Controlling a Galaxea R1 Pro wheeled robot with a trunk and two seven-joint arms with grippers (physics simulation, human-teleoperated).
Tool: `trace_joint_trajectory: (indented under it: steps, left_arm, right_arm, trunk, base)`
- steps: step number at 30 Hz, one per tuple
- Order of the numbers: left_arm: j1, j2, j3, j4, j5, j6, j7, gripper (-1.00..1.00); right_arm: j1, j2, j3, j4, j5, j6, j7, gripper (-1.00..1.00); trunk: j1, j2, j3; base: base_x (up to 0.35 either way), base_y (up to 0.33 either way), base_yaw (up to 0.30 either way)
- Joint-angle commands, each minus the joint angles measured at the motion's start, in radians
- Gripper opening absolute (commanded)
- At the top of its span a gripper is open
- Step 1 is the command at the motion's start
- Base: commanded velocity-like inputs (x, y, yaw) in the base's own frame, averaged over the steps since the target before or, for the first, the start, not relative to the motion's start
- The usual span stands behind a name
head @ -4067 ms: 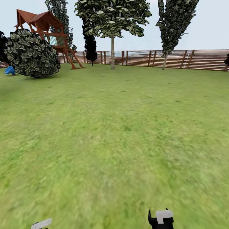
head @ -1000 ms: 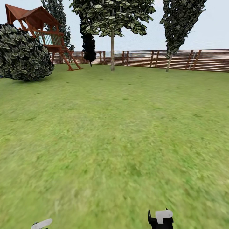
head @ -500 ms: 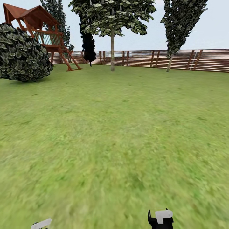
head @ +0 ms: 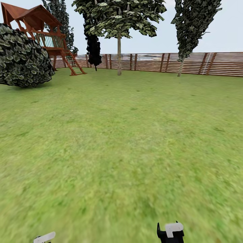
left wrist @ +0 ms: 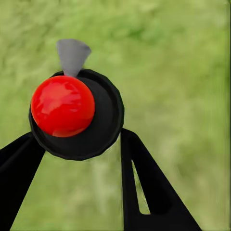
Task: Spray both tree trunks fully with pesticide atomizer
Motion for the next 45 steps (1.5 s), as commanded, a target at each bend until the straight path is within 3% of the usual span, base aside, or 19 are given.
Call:
trace_joint_trajectory:
  steps: [1,45]
  left_arm:
    - [-0.001,0.0,-0.002,0.001,0.01,-0.003,-0.002,-1.0]
    - [-0.001,0.001,-0.002,0.001,0.01,-0.005,-0.002,-1.0]
  right_arm:
    - [-0.001,0.0,0.008,0.001,0.003,0.002,-0.011,1.0]
    - [-0.001,0.0,0.008,0.001,0.005,0.002,-0.01,1.0]
  trunk:
    - [0.0,0.0,-0.001]
    - [0.0,0.0,-0.001]
  base:
    - [0.341,0.0,0.0]
    - [0.341,0.0,0.0]
